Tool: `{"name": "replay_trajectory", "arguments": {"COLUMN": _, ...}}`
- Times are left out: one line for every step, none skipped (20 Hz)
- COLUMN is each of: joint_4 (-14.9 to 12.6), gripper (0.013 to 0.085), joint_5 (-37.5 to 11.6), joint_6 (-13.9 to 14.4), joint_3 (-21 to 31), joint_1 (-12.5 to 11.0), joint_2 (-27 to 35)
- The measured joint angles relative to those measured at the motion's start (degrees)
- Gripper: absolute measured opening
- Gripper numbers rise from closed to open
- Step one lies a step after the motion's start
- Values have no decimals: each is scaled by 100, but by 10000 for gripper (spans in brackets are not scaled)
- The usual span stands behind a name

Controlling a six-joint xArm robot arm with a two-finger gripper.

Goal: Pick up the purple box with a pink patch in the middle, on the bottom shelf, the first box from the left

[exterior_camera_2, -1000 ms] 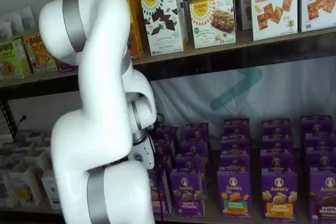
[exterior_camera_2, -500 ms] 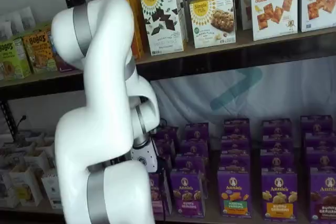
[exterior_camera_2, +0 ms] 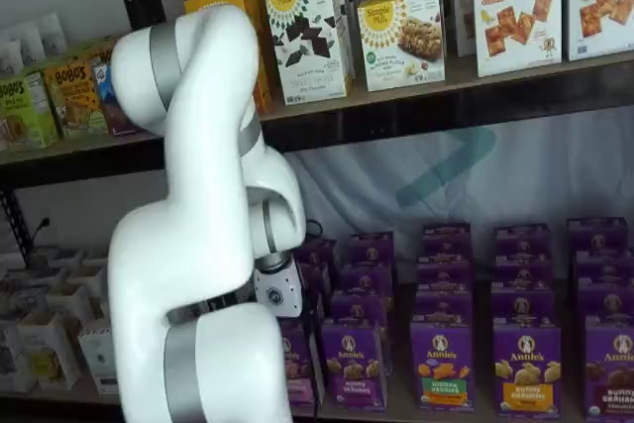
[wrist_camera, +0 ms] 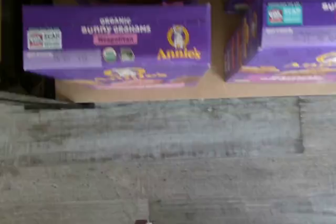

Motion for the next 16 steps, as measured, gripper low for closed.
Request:
{"name": "replay_trajectory", "arguments": {"joint_4": 100, "gripper": 850, "joint_5": 11, "joint_6": -90, "joint_3": -89, "joint_1": 6, "joint_2": 64}}
{"name": "replay_trajectory", "arguments": {"joint_4": 202, "gripper": 850, "joint_5": 61, "joint_6": -178, "joint_3": -253, "joint_1": 15, "joint_2": 177}}
{"name": "replay_trajectory", "arguments": {"joint_4": 254, "gripper": 850, "joint_5": 109, "joint_6": -220, "joint_3": -366, "joint_1": 21, "joint_2": 257}}
{"name": "replay_trajectory", "arguments": {"joint_4": 318, "gripper": 850, "joint_5": 158, "joint_6": -270, "joint_3": -486, "joint_1": 30, "joint_2": 341}}
{"name": "replay_trajectory", "arguments": {"joint_4": 365, "gripper": 850, "joint_5": 202, "joint_6": -303, "joint_3": -605, "joint_1": 40, "joint_2": 428}}
{"name": "replay_trajectory", "arguments": {"joint_4": 393, "gripper": 850, "joint_5": 235, "joint_6": -318, "joint_3": -721, "joint_1": 50, "joint_2": 515}}
{"name": "replay_trajectory", "arguments": {"joint_4": 397, "gripper": 850, "joint_5": 254, "joint_6": -312, "joint_3": -829, "joint_1": 60, "joint_2": 597}}
{"name": "replay_trajectory", "arguments": {"joint_4": 380, "gripper": 850, "joint_5": 268, "joint_6": -286, "joint_3": -933, "joint_1": 68, "joint_2": 675}}
{"name": "replay_trajectory", "arguments": {"joint_4": 353, "gripper": 850, "joint_5": 265, "joint_6": -252, "joint_3": -1054, "joint_1": 78, "joint_2": 771}}
{"name": "replay_trajectory", "arguments": {"joint_4": 318, "gripper": 850, "joint_5": 252, "joint_6": -214, "joint_3": -1148, "joint_1": 83, "joint_2": 847}}
{"name": "replay_trajectory", "arguments": {"joint_4": 275, "gripper": 850, "joint_5": 243, "joint_6": -173, "joint_3": -1227, "joint_1": 85, "joint_2": 908}}
{"name": "replay_trajectory", "arguments": {"joint_4": 227, "gripper": 850, "joint_5": 241, "joint_6": -129, "joint_3": -1302, "joint_1": 85, "joint_2": 960}}
{"name": "replay_trajectory", "arguments": {"joint_4": 168, "gripper": 850, "joint_5": 244, "joint_6": -76, "joint_3": -1371, "joint_1": 84, "joint_2": 1007}}
{"name": "replay_trajectory", "arguments": {"joint_4": 113, "gripper": 850, "joint_5": 256, "joint_6": -27, "joint_3": -1435, "joint_1": 80, "joint_2": 1047}}
{"name": "replay_trajectory", "arguments": {"joint_4": 53, "gripper": 850, "joint_5": 281, "joint_6": 25, "joint_3": -1505, "joint_1": 76, "joint_2": 1086}}
{"name": "replay_trajectory", "arguments": {"joint_4": -4, "gripper": 850, "joint_5": 313, "joint_6": 77, "joint_3": -1570, "joint_1": 73, "joint_2": 1120}}
